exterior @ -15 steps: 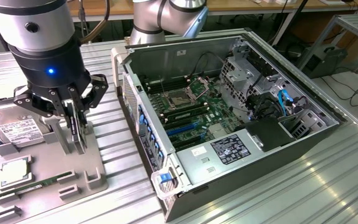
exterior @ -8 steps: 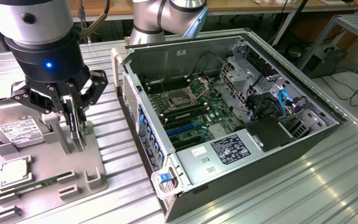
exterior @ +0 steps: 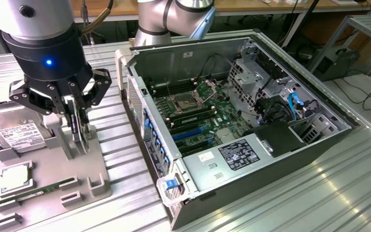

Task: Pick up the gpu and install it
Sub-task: 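Pick up the gpu and move the gpu toward the slot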

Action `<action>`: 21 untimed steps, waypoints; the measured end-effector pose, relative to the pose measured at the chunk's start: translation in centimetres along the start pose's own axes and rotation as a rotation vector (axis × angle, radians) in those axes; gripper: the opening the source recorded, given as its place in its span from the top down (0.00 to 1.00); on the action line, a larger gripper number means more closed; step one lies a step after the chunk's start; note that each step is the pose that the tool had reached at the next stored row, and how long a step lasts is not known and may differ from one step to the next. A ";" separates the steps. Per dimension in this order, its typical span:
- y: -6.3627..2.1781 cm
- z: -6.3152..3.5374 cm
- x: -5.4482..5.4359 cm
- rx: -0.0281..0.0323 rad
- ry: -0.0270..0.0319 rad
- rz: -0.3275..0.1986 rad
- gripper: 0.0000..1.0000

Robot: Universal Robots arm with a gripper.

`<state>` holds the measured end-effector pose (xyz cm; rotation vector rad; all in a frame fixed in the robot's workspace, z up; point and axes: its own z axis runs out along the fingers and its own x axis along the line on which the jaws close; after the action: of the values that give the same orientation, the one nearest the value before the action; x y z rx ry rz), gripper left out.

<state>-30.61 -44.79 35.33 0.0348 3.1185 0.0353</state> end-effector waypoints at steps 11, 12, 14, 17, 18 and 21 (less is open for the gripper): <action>0.03 -1.24 -0.1 0.0000 0.0001 0.000 0.72; 0.03 -1.34 -0.1 0.0000 0.0000 0.000 0.72; 0.04 -1.54 -0.1 -0.0001 0.0000 0.000 0.72; 0.05 -1.94 -0.1 0.0001 0.0001 0.000 0.72; 0.05 -2.03 -0.1 0.0000 0.0000 0.000 0.72; 0.05 -2.32 -0.1 0.0001 0.0001 0.000 0.72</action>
<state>-30.57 -44.79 37.65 0.0348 3.1186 0.0352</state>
